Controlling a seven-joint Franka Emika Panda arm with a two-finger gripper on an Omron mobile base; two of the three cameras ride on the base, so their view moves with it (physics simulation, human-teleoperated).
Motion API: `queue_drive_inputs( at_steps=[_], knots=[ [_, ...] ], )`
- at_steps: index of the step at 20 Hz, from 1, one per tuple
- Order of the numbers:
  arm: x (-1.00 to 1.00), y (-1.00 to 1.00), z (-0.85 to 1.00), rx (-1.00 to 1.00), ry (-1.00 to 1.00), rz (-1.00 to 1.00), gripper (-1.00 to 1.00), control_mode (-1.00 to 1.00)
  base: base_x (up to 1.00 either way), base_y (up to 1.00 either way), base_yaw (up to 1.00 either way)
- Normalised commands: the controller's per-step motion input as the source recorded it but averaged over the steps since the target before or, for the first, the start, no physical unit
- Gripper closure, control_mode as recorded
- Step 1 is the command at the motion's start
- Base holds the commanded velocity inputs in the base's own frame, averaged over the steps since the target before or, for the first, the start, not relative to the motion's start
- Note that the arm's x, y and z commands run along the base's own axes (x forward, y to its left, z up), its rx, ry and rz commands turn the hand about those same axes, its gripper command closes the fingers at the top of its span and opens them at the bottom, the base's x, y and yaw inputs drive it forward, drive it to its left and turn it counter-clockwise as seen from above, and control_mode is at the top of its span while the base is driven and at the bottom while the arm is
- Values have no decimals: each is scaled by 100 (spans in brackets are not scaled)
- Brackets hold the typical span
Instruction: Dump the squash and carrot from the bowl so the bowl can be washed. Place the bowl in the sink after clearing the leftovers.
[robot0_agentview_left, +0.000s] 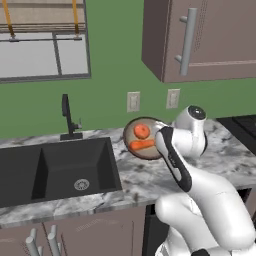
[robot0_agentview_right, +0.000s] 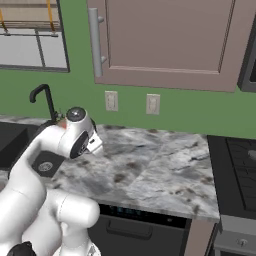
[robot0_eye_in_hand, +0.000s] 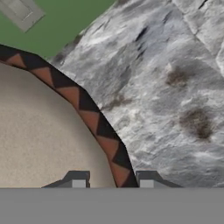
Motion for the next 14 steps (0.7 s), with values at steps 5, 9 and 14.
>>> queue_drive_inputs(
  at_steps=[5, 9, 14],
  knots=[
    [24, 100, 53, -17, 20, 11, 100, -100, 0, 0, 0],
    [25, 87, 29, -3, 35, 15, 100, -100, 0, 0, 0],
    [16, 38, 12, 0, 30, 15, 100, -100, 0, 0, 0]
  ],
)
